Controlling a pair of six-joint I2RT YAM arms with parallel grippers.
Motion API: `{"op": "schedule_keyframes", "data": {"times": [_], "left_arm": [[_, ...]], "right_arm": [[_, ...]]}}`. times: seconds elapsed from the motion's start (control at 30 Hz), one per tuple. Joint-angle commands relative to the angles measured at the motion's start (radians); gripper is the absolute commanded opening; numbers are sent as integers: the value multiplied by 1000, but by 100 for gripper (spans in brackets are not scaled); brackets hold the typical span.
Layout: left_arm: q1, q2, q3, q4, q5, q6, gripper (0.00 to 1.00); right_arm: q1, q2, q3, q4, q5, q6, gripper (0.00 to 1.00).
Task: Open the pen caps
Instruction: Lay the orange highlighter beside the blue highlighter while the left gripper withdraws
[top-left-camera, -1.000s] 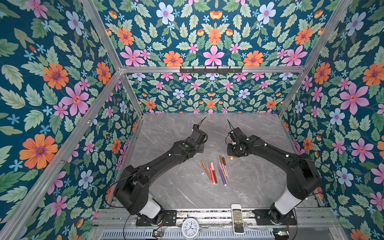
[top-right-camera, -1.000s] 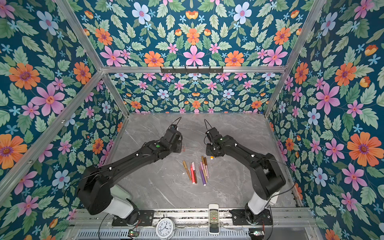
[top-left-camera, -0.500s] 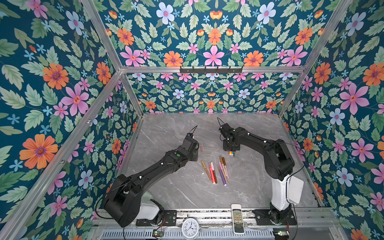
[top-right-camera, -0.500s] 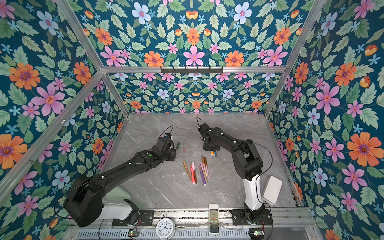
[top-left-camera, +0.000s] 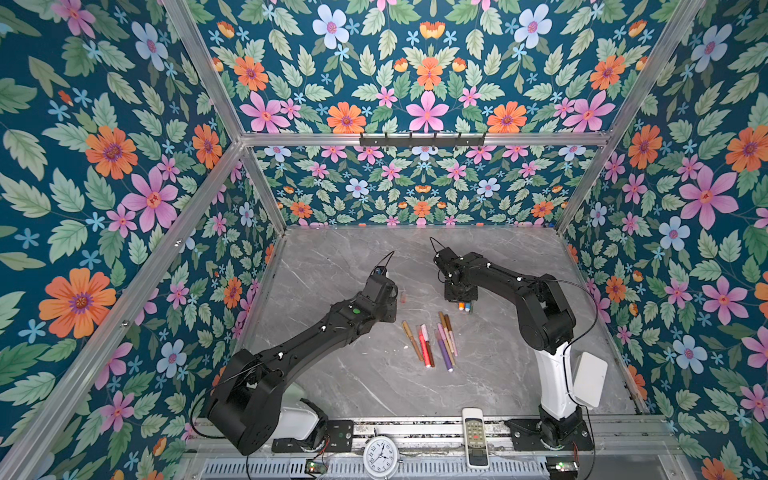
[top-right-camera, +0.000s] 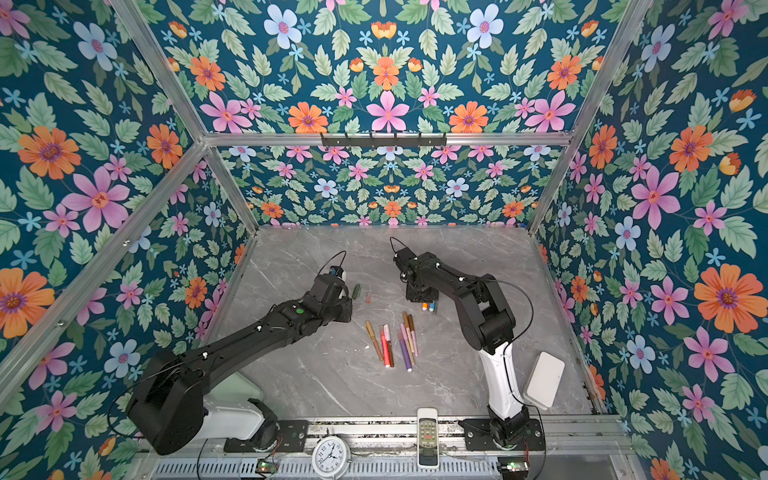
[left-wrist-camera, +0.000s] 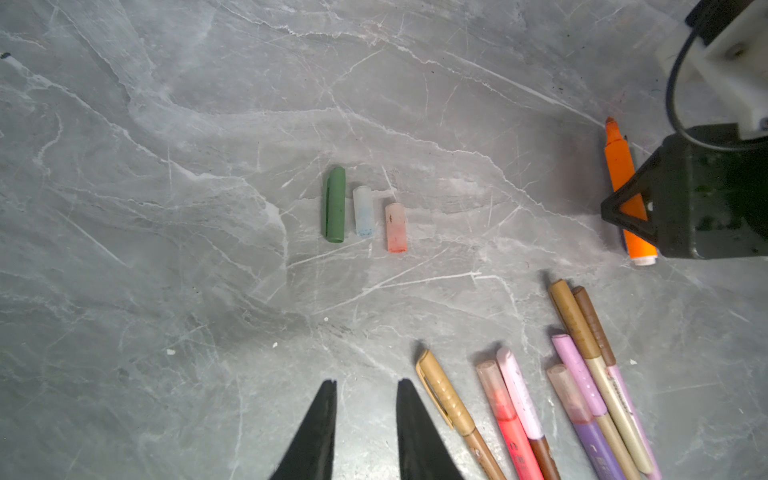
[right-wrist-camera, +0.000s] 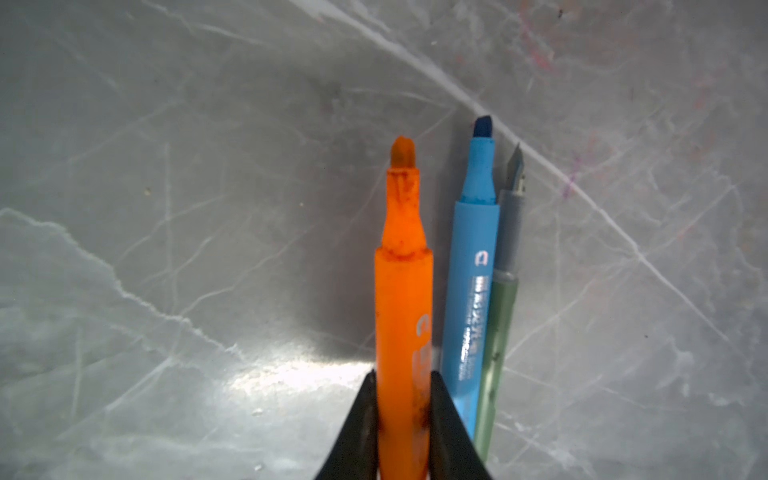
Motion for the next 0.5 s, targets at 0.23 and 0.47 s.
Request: {"op": "schedule_keyframes", "data": {"times": [0.23, 0.47], "left_arm": [[4, -6, -1, 5, 12, 7, 28], [3, -8, 6, -5, 16, 7, 29]], "right_arm": [[2, 22, 32, -63, 55, 17, 24], [2, -23, -3, -55, 58, 21, 40]]}}
